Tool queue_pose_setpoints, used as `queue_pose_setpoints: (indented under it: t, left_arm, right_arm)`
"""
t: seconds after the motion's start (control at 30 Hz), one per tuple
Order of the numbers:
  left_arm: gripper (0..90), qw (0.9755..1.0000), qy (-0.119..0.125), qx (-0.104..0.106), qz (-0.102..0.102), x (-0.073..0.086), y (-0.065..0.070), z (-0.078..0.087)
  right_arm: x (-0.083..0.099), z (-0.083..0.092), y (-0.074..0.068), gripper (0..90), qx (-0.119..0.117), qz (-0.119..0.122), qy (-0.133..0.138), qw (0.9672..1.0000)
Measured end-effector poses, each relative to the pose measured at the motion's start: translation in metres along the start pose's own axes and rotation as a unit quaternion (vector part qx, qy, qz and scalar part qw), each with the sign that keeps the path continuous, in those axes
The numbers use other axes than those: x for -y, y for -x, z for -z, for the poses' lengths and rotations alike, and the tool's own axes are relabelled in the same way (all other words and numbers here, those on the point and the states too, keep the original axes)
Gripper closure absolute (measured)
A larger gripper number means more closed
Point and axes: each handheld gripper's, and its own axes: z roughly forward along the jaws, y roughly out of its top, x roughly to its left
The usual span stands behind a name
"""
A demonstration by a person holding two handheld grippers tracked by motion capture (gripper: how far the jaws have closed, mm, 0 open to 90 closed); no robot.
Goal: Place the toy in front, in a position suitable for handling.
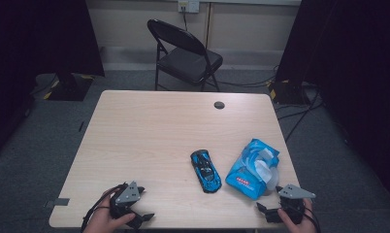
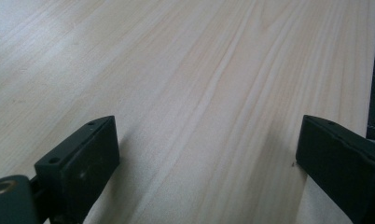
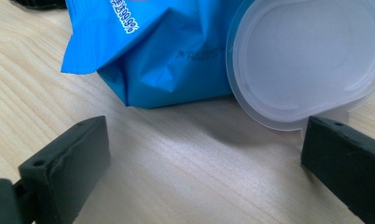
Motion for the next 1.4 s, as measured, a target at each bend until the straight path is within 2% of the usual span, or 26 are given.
queue_pose_setpoints:
  t: [0.17,0.23,0.27,0.3,0.33,0.37,0.4,0.5,0.67,0.73,0.8,0.87,0.97,1.03,1.07,1.17,1.3,1.4]
  left_arm:
    - [5.3,1.0000,0.000,0.000,0.000,0.000,0.000,0.000]
    - [5.3,1.0000,0.000,0.000,0.000,0.000,0.000,0.000]
    - [5.3,1.0000,0.000,0.000,0.000,0.000,0.000,0.000]
    - [5.3,1.0000,0.000,0.000,0.000,0.000,0.000,0.000]
    - [5.3,1.0000,0.000,0.000,0.000,0.000,0.000,0.000]
    - [5.3,1.0000,0.000,0.000,0.000,0.000,0.000,0.000]
    - [5.4,1.0000,0.000,0.000,0.000,0.000,0.000,0.000]
    - [5.3,1.0000,0.000,0.000,0.000,0.000,0.000,0.000]
    - [5.3,1.0000,-0.001,0.000,0.000,0.000,0.000,0.000]
    - [5.3,1.0000,0.000,0.000,0.000,0.000,0.000,0.000]
    - [5.3,1.0000,-0.001,0.000,0.000,0.000,0.000,0.000]
    - [5.3,1.0000,-0.001,0.000,0.000,0.000,0.000,0.000]
    - [5.2,1.0000,0.000,0.000,0.001,0.000,0.000,0.000]
    - [5.2,1.0000,0.000,0.000,0.001,0.000,0.000,0.000]
    - [5.2,1.0000,0.000,0.000,0.001,0.000,0.000,0.000]
    - [5.1,1.0000,-0.001,0.000,0.001,0.000,0.000,0.000]
    - [5.1,1.0000,-0.001,0.000,0.001,0.000,0.000,0.000]
    - [5.1,1.0000,-0.001,0.000,0.001,0.000,0.000,0.000]
  right_arm:
    - [-0.002,0.000,-0.002,0.0,0.009,-0.007,-0.009,0.9999]
    - [-0.005,0.002,-0.004,0.8,0.006,-0.009,-0.027,0.9996]
    - [-0.005,0.002,-0.004,0.8,0.006,-0.009,-0.027,0.9996]
    - [-0.006,0.003,-0.006,6.8,0.006,-0.006,-0.030,0.9995]
    - [-0.006,0.003,-0.006,6.8,0.006,-0.006,-0.030,0.9995]
    - [-0.007,0.004,-0.007,12.4,0.008,-0.006,-0.028,0.9996]
    - [-0.008,0.006,-0.008,16.1,0.011,-0.010,-0.028,0.9995]
    - [-0.010,0.008,-0.009,13.7,0.008,-0.031,-0.023,0.9992]
    - [-0.014,0.007,-0.011,13.7,0.011,-0.041,-0.026,0.9988]
    - [-0.018,0.012,-0.014,14.4,0.001,-0.063,-0.037,0.9973]
    - [-0.019,0.015,-0.016,14.6,0.001,-0.058,-0.035,0.9977]
    - [-0.021,0.017,-0.019,14.3,0.020,-0.036,-0.035,0.9985]
    - [-0.022,0.013,-0.018,14.3,0.023,-0.034,-0.024,0.9988]
    - [-0.023,0.010,-0.018,14.4,0.038,-0.020,-0.028,0.9987]
    - [-0.023,0.010,-0.018,14.4,0.038,-0.020,-0.028,0.9987]
    - [-0.028,0.005,-0.015,12.6,0.033,0.005,-0.022,0.9992]
    - [-0.031,-0.001,-0.013,9.7,0.030,0.014,-0.028,0.9991]
    - [-0.034,-0.005,-0.011,12.2,0.043,0.021,-0.034,0.9983]
